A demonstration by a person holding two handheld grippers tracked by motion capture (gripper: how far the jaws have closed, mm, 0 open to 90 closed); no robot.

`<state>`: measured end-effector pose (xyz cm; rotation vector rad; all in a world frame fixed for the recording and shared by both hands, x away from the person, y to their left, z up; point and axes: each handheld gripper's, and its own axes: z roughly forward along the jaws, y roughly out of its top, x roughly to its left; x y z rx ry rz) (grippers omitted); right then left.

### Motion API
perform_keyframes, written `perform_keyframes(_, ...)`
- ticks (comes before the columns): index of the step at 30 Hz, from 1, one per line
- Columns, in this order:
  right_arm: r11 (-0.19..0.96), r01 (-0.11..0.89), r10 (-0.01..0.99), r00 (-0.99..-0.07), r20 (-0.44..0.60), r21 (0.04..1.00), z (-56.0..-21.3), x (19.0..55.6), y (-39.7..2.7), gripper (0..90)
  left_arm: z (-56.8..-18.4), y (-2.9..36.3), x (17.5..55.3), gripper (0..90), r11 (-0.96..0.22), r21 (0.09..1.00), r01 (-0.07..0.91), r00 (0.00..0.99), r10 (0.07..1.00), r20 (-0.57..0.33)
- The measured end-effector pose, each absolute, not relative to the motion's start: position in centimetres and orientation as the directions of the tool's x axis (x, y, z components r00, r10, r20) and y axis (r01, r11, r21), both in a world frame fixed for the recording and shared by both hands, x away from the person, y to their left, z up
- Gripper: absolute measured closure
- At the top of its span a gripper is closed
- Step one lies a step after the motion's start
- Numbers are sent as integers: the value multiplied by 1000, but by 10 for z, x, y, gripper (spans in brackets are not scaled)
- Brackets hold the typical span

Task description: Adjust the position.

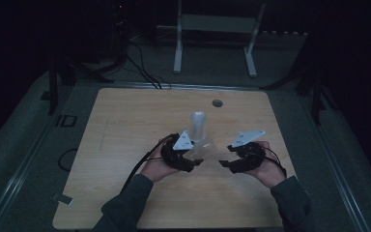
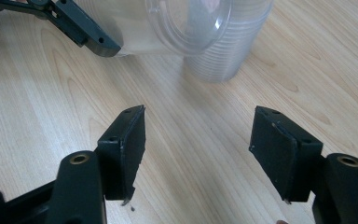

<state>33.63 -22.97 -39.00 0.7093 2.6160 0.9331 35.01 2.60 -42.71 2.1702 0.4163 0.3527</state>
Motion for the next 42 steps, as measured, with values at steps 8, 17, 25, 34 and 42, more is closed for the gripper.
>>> perform_keyframes(8,708,335,503,-857,-112,622,-389,336,-226,354,-428,22,350,299,-598,787,149,913,389,122)
perform_keyframes(17,757,303,455,-881,-133,579,-385,338,-224,355,-428,18,349,299,-626,768,134,927,352,125)
perform_keyframes(25,800,286,417,-897,-147,528,-385,339,-221,355,-432,16,349,298,-645,753,134,938,328,114)
perform_keyframes(34,846,258,368,-916,-159,468,-384,339,-215,357,-435,15,349,299,-662,738,131,946,307,107)
perform_keyframes(42,880,231,326,-929,-175,414,-379,340,-210,357,-435,13,349,298,-678,724,128,950,293,105)
